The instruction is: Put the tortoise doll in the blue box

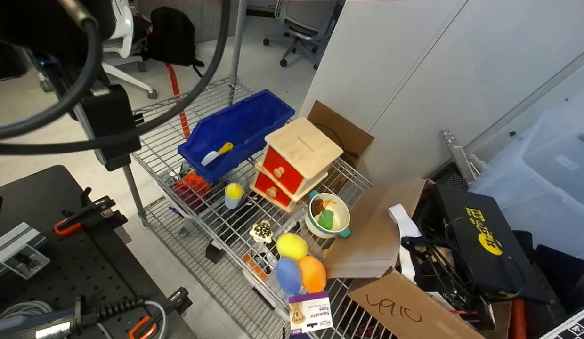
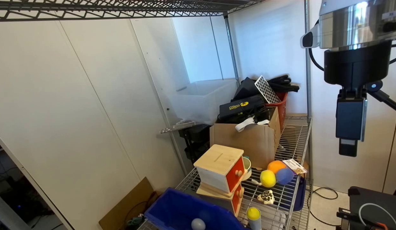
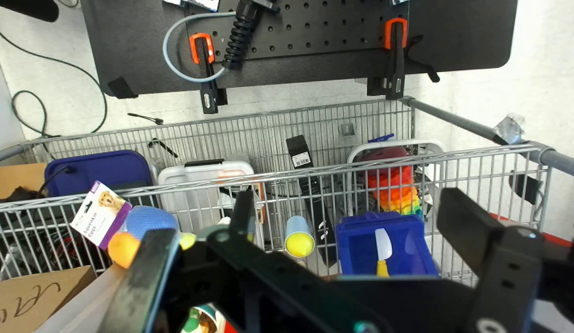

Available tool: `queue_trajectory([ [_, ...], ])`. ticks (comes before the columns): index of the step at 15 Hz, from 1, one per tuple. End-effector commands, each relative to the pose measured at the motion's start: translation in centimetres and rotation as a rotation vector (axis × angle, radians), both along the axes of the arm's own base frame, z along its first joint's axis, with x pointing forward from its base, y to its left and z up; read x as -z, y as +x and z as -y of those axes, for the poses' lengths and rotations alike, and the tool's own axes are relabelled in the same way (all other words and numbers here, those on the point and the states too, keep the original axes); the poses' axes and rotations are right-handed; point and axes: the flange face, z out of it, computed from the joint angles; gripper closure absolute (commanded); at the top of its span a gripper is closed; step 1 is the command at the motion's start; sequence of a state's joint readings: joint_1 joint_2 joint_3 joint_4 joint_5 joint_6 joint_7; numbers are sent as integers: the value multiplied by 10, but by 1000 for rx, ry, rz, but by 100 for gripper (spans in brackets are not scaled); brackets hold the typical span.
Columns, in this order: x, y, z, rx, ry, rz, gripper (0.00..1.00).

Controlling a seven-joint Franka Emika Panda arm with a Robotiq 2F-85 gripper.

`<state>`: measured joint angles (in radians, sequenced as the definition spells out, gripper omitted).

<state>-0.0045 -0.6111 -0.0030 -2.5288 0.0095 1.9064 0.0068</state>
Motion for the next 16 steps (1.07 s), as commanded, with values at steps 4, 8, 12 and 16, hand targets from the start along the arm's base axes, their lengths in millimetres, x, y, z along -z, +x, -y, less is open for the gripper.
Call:
queue_trajectory([
  [4,-1,0,0,0,0,-1,0],
  [8,-1,0,0,0,0,-1,0],
  [12,2,4,2,5,3,-13,0],
  [16,28,31,16,58,-8,-49,0],
])
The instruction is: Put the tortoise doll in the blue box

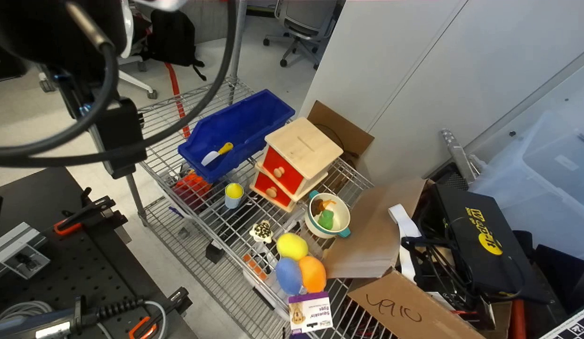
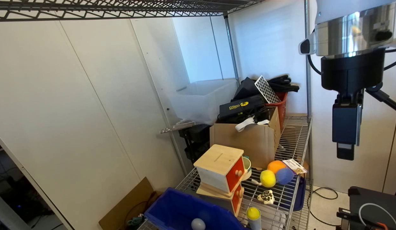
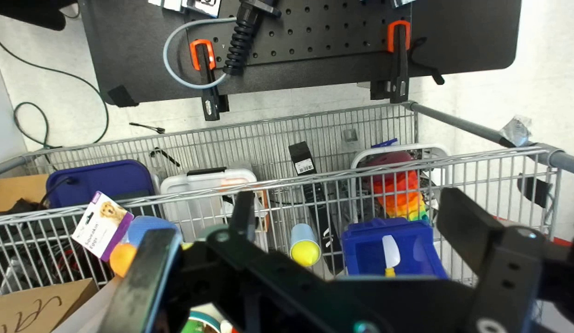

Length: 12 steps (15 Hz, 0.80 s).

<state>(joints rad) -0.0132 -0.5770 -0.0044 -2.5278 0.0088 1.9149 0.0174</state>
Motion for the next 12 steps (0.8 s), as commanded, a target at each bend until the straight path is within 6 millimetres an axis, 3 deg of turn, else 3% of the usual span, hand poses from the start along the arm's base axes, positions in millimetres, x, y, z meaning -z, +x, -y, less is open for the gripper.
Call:
queue_trajectory([
  [1,26,33,16,48,-19,-30,0],
  [12,106,107,35,30,-50,-71,0],
])
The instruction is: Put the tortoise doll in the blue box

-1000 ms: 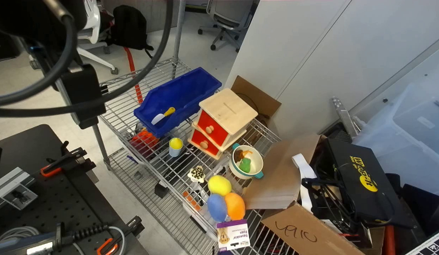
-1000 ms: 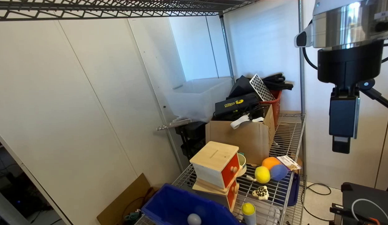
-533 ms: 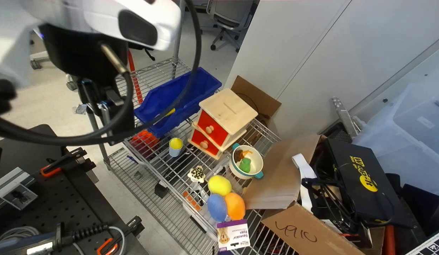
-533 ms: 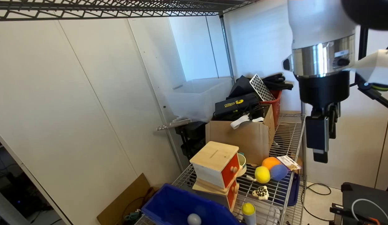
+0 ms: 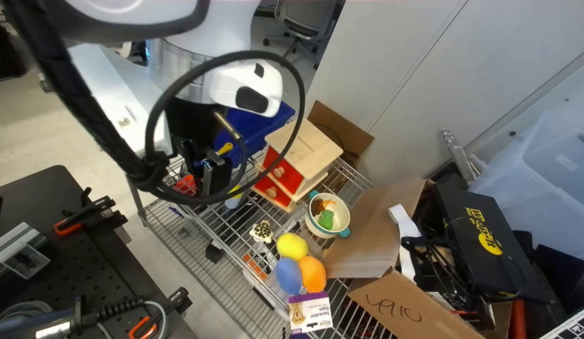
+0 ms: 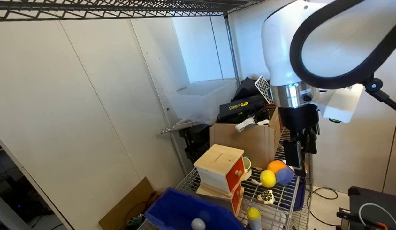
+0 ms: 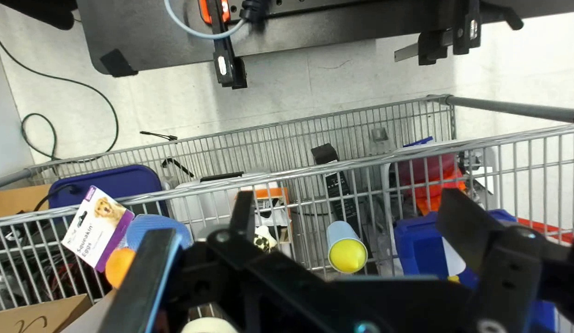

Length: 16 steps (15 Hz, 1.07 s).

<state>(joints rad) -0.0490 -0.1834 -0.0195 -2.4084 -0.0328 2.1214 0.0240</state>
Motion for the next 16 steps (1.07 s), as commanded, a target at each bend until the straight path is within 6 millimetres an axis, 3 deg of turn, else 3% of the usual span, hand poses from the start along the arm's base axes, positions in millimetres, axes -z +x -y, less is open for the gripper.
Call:
queue_trajectory([
  [1,21,29,10,-10,-19,7,0],
  [8,42,58,12,-130,22,120,0],
  [16,47,58,8,-202,42,131,0],
])
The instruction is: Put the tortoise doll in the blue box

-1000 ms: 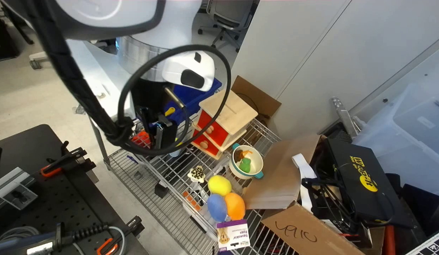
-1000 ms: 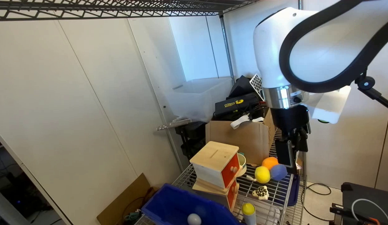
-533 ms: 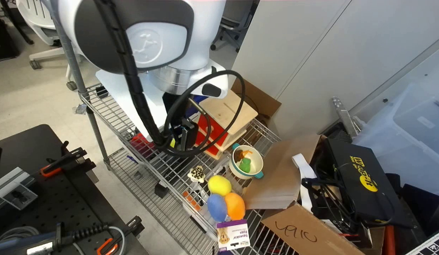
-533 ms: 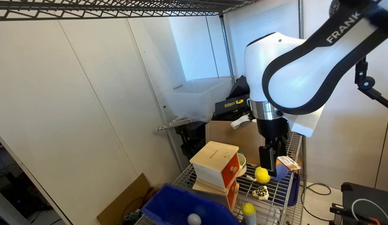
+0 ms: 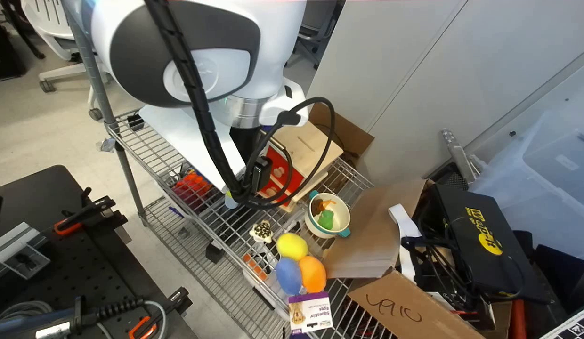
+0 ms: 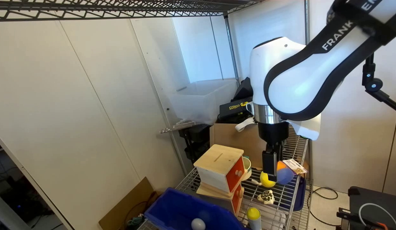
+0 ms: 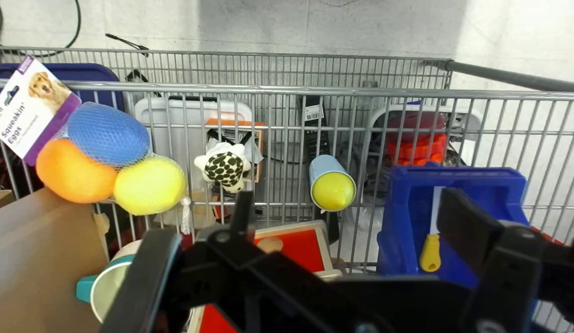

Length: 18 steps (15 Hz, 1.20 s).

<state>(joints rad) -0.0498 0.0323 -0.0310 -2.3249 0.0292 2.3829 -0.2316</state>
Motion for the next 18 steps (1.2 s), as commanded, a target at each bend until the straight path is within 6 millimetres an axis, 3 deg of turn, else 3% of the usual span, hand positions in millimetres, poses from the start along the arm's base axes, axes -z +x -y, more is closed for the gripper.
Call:
queue_trajectory([
  [1,-1,0,0,-1,0,-1,0],
  [5,-1,0,0,-2,0,-1,0],
  [8,13,4,12,75,-1,-8,0],
  [18,91,18,33,146,10,-122,0],
])
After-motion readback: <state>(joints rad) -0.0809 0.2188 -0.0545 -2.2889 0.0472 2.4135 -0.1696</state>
